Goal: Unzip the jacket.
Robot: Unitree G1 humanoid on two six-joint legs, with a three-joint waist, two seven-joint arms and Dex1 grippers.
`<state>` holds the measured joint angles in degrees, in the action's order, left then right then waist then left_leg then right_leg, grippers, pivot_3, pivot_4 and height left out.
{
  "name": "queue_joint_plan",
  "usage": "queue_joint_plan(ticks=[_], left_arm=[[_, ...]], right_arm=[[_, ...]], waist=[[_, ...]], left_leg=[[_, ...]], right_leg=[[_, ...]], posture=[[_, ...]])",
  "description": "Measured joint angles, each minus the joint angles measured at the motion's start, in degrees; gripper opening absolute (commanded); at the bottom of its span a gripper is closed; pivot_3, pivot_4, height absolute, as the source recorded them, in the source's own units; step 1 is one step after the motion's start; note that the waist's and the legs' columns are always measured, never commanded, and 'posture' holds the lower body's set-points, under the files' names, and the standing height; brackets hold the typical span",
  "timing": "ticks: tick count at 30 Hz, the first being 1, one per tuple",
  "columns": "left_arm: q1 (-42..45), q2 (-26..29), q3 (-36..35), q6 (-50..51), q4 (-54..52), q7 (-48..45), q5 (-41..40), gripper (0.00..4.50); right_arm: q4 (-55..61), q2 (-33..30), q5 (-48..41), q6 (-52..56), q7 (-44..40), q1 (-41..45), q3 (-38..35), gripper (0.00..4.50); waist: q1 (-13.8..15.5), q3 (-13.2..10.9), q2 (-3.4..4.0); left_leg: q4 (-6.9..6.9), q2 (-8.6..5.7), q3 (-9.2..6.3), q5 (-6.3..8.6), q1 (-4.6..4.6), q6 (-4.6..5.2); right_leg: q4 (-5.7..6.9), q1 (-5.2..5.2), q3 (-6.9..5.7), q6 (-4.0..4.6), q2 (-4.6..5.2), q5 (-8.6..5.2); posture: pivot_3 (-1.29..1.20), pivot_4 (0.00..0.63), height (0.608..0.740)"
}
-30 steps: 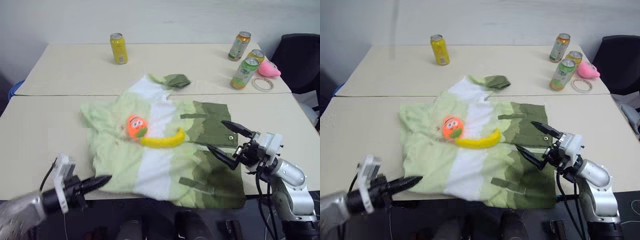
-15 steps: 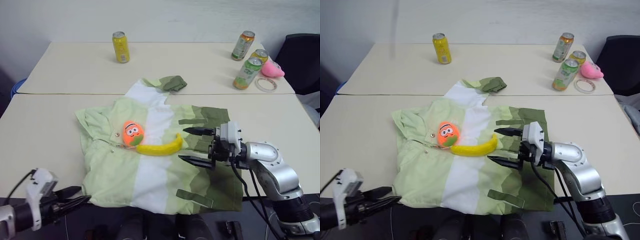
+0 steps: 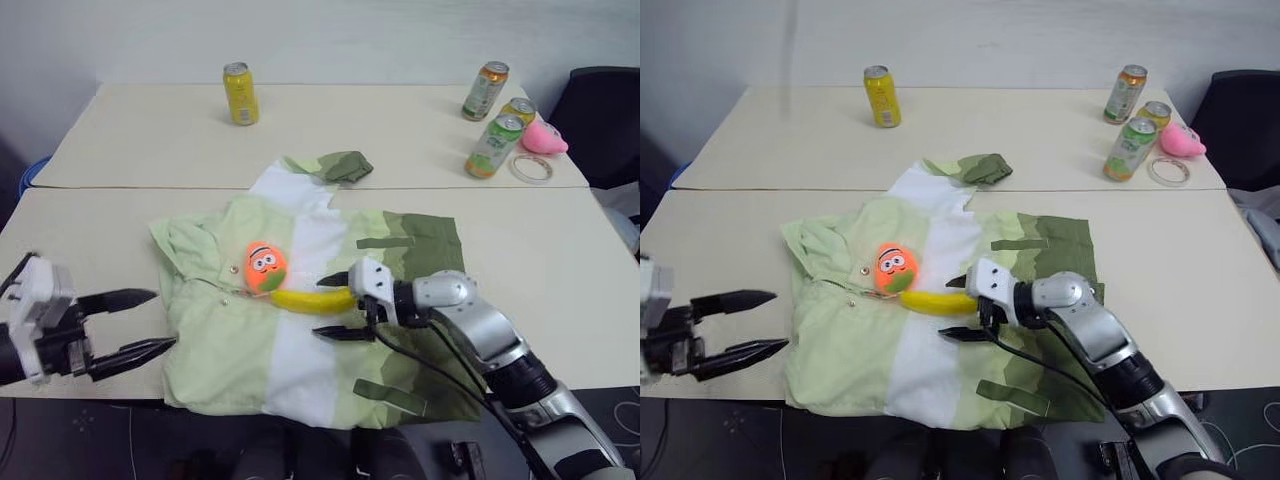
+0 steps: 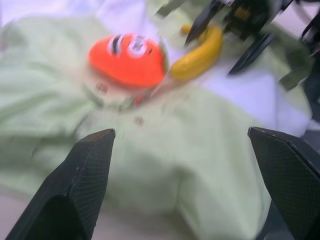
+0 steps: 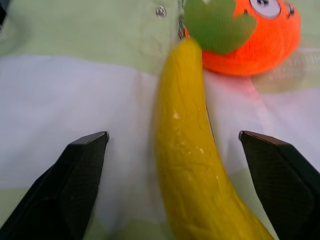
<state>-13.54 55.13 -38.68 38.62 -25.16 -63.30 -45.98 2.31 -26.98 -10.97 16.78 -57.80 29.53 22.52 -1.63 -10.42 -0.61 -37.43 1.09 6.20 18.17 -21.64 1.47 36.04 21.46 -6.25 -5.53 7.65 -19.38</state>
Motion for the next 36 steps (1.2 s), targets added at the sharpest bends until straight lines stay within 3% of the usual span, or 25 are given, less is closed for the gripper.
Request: queue_joint_plan(ticks=[5, 8, 14, 16, 20, 24, 27, 30, 34, 36], left_arm=[[6.5, -1.72, 7.01, -0.24, -1.21, 1.3, -1.12, 4.5], [7.57, -3.23, 10.98, -1.53, -0.5, 1.77, 0.13, 4.5], [7.1, -6.67, 12.69, -3.65, 1.46, 4.17, 1.92, 4.5], [6.98, -7.23, 12.75, -4.52, 1.64, 4.88, 2.52, 4.5], [7.92, -8.33, 12.77, -6.88, 4.18, 6.02, 4.12, 4.5], [10.92, -9.29, 14.48, -9.8, 7.02, 6.06, 6.03, 4.5], [13.63, -9.27, 15.71, -11.42, 9.89, 5.51, 7.24, 4.5], [15.04, -9.16, 16.7, -12.09, 12.27, 4.88, 8.12, 4.5], [15.07, -7.48, 16.37, -10.82, 14.14, 4.82, 8.12, 4.5], [14.32, -6.96, 14.82, -10.42, 15.12, 4.75, 8.1, 4.5]], right_arm=[[-1.25, 0.67, 0.94, -4.36, 1.47, -0.15, -1.83, 1.75], [-0.54, -1.34, -2.53, -5.41, 0.2, -2.75, -7.65, 0.85], [4.87, -10.15, -19.88, -0.12, -4.35, -12.46, -28.05, 0.84], [4.02, -14.92, -21.71, 1.79, -3.85, -13.97, -34.49, 0.84], [-11.68, -25.09, -12.74, -0.34, 3.1, -14.45, -41.09, 0.84], [-30.81, -25.55, -3.77, -7.56, 11.54, -9.18, -39.67, 0.84], [-42.61, -24.05, -0.59, -11.97, 12.76, -4.3, -37.78, 1.91], [-47.03, -23.84, 0.24, -15.48, 11.22, -2.83, -36.51, 2.86], [-41.01, -23.89, -4.01, -16.47, 3.37, -4.49, -37.6, 4.26], [-32.96, -24.16, -8.74, -13.97, -1.48, -7.42, -39.36, 4.46]], waist=[[-0.61, 0.0, -0.01], [-0.11, 0.0, -0.01], [0.76, -0.01, -0.02], [0.94, -0.01, -0.02], [1.06, -0.01, -0.02], [0.69, -0.02, 0.02], [-0.14, -0.03, 0.07], [-0.28, -0.08, 0.16], [-0.05, -0.09, 0.17], [0.07, -0.1, 0.17]], left_leg=[[0.0, 0.0, 0.08, -0.02, -0.02, 0.03], [0.0, -0.02, 0.07, -0.02, -0.04, 0.04], [-0.15, -0.05, 0.02, -0.01, -0.11, 0.18], [-0.28, -0.05, 0.04, -0.01, -0.11, 0.21], [-0.32, -0.03, 0.17, -0.05, -0.01, 0.2], [-0.3, 0.02, 0.33, -0.15, 0.03, 0.11], [-0.22, 0.05, 0.41, -0.24, 0.03, 0.09], [-0.18, 0.07, 0.47, -0.24, 0.03, 0.09], [-0.19, 0.09, 0.44, -0.24, 0.02, 0.1], [-0.19, 0.1, 0.39, -0.23, 0.03, 0.1]], right_leg=[[0.02, 0.0, -0.01, -0.04, -0.13, 0.02], [-0.01, -0.01, -0.01, -0.05, -0.14, 0.02], [-0.06, -0.11, -0.02, -0.16, -0.08, 0.09], [-0.16, -0.12, 0.0, -0.19, -0.05, 0.1], [-0.13, -0.13, 0.09, -0.19, -0.03, 0.1], [-0.04, -0.02, 0.17, -0.19, -0.11, 0.1], [-0.04, 0.02, 0.2, -0.19, -0.19, 0.1], [-0.01, 0.04, 0.2, -0.19, -0.21, 0.1], [-0.03, 0.03, 0.23, -0.21, -0.19, 0.1], [-0.03, 0.01, 0.21, -0.21, -0.18, 0.1]], posture=[[0.0, 0.15, 0.74], [0.0, 0.15, 0.74], [0.0, 0.15, 0.74], [0.0, 0.15, 0.74], [0.0, 0.15, 0.74], [0.0, 0.15, 0.74], [0.0, 0.15, 0.74], [0.0, 0.15, 0.74], [0.0, 0.15, 0.74], [0.0, 0.15, 0.74]])
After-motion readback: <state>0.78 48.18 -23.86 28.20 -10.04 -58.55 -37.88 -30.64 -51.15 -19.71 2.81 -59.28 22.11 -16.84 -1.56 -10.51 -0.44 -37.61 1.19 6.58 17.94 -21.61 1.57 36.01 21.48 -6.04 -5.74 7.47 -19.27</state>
